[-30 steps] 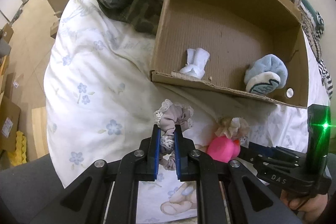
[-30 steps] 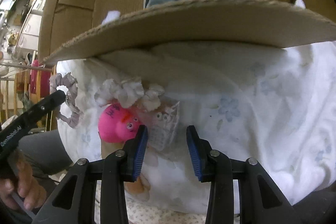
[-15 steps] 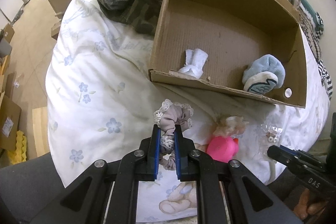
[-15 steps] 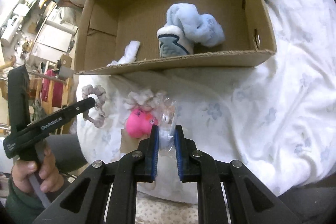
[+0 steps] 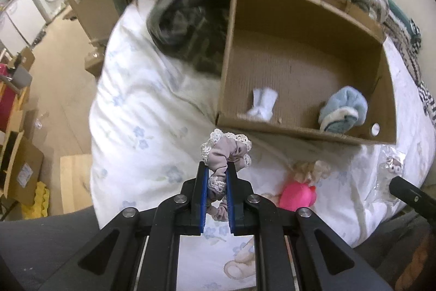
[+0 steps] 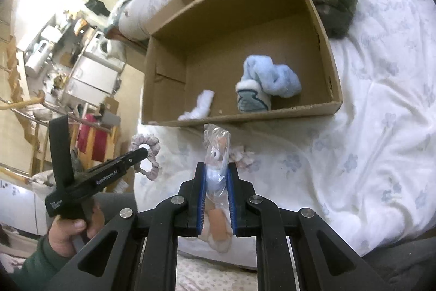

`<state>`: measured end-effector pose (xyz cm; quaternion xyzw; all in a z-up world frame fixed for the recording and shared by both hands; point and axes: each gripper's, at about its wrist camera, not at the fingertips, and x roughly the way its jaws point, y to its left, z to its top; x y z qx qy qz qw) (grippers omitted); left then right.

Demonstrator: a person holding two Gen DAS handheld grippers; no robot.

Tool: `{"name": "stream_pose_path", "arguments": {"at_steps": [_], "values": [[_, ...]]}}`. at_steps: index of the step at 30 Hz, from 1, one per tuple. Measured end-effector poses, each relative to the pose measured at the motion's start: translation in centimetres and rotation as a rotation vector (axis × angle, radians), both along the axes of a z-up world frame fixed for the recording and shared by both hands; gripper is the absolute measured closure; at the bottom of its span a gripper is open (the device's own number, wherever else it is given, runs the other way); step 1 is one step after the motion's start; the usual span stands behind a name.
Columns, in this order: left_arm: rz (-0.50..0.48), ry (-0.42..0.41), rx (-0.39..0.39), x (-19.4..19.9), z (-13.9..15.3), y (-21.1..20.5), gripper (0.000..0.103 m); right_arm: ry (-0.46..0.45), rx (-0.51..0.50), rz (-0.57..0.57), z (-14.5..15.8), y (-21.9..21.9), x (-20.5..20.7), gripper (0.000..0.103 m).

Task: Organize soft objects
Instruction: 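Carry the scrunchie and plastic bag into the box and open both tools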

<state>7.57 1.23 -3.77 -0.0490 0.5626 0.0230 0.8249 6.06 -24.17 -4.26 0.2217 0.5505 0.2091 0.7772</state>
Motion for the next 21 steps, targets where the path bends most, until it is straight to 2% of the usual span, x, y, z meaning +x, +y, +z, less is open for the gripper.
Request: {"name": "stream_pose_path", "arguments": {"at_steps": [4,9,15,21], "values": [[0.012,-0.114,-0.028,-0.5,3.4,0.3,0.092,-0.112,0.017,-0.002,2.6,-0.5,-0.3,0.087],[0.009,-0.251,-0.024,0.4,7.9,0.1,0.092,-0.244,0.039,-0.001,6.1,-0.6,-0.1,0.087],[-0.046,-0.304,0.011,3.4,10.7,-0.4,0.092,-0.288,0.021,0.008,7.8,-0.6,1.7,0.087],[-0.077,-0.337,0.013,6.8,11.9,-1.1,0.092,-0.329,-0.016,-0.006,8.9,-1.0,4.0,0.087]]}}
